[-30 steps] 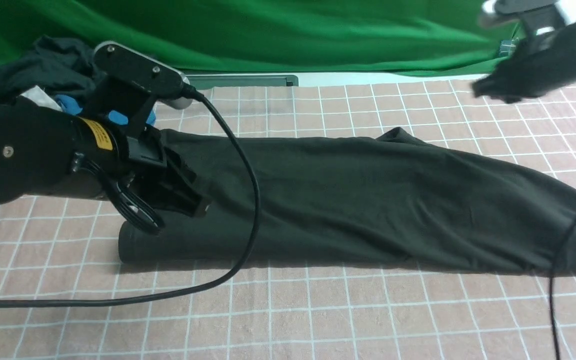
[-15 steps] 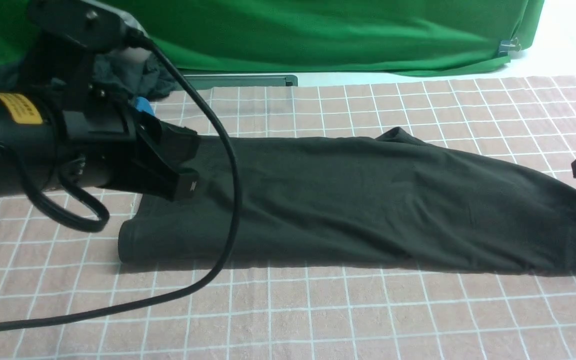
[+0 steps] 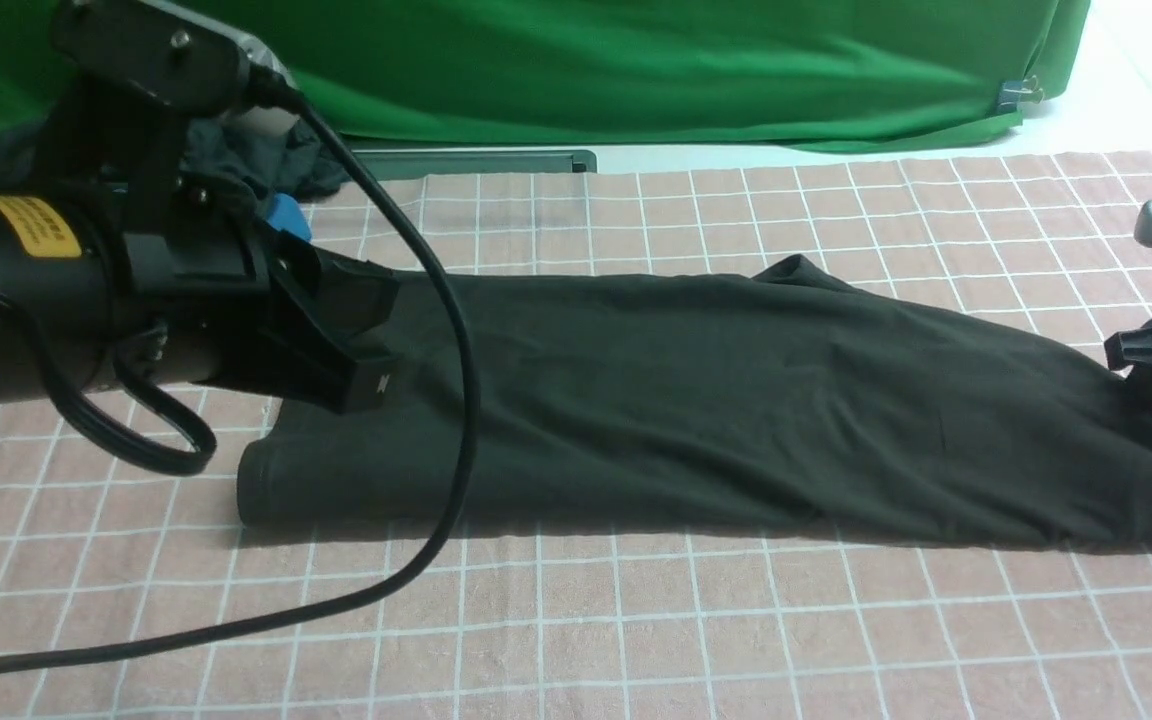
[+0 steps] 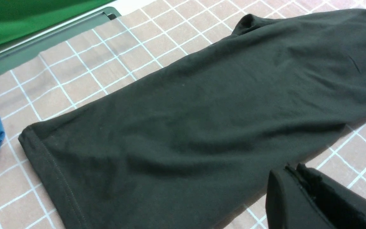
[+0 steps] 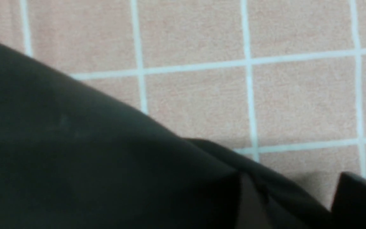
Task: Fold a long-sleeved shirt over a pink coffee tablecloth.
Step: 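Pull the folded dark garment lengthwise by its ends to straighten it flat on the table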
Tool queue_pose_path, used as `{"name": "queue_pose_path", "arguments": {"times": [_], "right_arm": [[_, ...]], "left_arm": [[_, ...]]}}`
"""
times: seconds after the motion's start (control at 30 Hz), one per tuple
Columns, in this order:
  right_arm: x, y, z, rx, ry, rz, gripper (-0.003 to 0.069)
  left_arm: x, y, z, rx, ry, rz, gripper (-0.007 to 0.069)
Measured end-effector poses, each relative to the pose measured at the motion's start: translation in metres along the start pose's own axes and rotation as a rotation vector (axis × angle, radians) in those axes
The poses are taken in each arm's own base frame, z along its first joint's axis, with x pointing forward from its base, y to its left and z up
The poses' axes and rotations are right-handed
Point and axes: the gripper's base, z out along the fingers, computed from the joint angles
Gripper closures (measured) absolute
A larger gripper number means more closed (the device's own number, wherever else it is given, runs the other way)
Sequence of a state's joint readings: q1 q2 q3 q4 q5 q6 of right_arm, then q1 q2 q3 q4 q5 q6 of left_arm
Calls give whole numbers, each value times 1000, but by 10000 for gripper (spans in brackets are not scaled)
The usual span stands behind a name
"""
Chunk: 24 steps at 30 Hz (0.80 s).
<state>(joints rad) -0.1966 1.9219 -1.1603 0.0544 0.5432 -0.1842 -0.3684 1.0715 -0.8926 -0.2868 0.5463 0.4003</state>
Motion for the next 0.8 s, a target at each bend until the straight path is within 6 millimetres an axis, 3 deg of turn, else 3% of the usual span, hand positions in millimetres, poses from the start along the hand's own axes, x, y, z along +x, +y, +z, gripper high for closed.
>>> {"name": "queue_pose_path", "arguments": {"times": [0.13, 0.17, 0.2, 0.27, 0.63, 0.8], "right_arm": [[0, 1, 0, -5, 0, -34, 510], [0, 1, 0, -5, 0, -35, 510], [0, 1, 0, -5, 0, -44, 563], [0, 1, -1, -4, -2, -53, 597], [-11, 0, -34, 20, -125, -64, 608], [-17, -1, -37, 33, -187, -64, 608]], "left_arm": [[3, 0, 2, -1, 1, -3, 608], [3, 0, 2, -1, 1, -3, 608], [2, 0, 2, -2, -1, -3, 608], [2, 0, 2, -2, -2, -1, 608], [2, 0, 2, -2, -2, 3, 608], [2, 0, 2, -2, -2, 3, 608]]}}
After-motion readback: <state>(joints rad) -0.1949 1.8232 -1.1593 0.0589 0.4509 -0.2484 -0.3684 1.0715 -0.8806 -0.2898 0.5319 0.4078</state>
